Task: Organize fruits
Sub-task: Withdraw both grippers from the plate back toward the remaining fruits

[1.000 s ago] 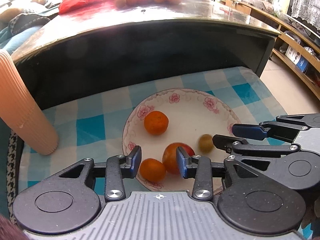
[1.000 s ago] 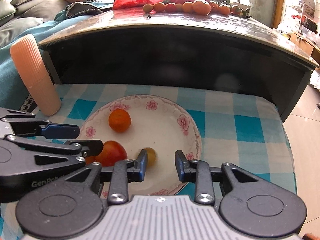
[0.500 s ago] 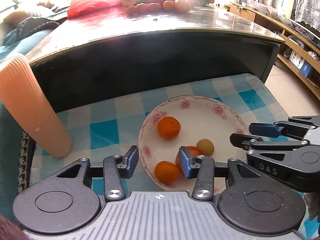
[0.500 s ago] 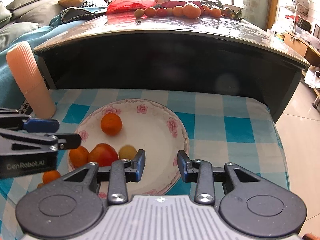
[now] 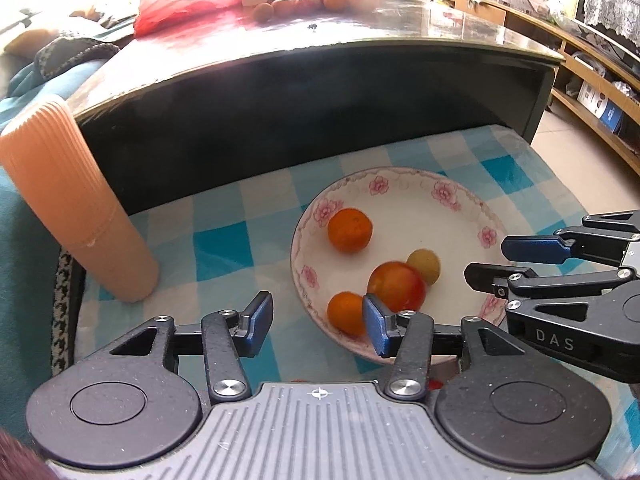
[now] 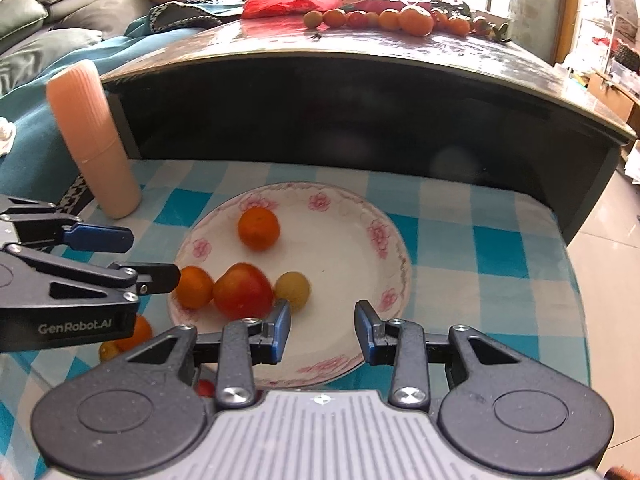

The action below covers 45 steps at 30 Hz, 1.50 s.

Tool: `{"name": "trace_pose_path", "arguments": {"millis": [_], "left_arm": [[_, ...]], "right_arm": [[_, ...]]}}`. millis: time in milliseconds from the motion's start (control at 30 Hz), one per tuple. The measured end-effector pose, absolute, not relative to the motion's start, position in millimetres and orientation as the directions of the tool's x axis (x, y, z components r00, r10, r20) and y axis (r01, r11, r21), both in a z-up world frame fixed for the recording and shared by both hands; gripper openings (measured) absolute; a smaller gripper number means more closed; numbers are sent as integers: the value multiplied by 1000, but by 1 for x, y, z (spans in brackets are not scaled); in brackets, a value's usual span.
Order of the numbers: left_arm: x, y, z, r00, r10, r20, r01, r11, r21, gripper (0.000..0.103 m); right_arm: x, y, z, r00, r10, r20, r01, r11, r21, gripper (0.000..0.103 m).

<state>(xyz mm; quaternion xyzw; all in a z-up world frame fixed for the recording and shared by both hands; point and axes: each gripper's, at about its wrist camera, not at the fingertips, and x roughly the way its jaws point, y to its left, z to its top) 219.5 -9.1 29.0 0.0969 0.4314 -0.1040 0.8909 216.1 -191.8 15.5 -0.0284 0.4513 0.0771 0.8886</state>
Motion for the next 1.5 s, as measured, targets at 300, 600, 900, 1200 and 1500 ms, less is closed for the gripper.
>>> {"name": "trace_pose_path", "arguments": {"millis": [300,600,900,1200,1500], "left_arm": [[199,12,20,568,-78,-820,271,958,97,59],[186,13,18,547,-88,-832,300,949,97,61],[180,20,5,505,-88,-859,308,948,84,61],[179,19,-4,483,-93,-871,324,943,79,60],[178,18,-9,472,-89,-877,333,939,84,59]], "right_arm": [[209,-185,15,562,132,-816,-195,980,24,51],[199,-169,16,550,150,-822,-243,970,14,52],[196,-180,12,527,136,-839,-228,974,14,52],[193,-178,12,520,148,-841,-237,971,24,53],[190,-177,16,520,159,-839,-245,969,32,53]]}}
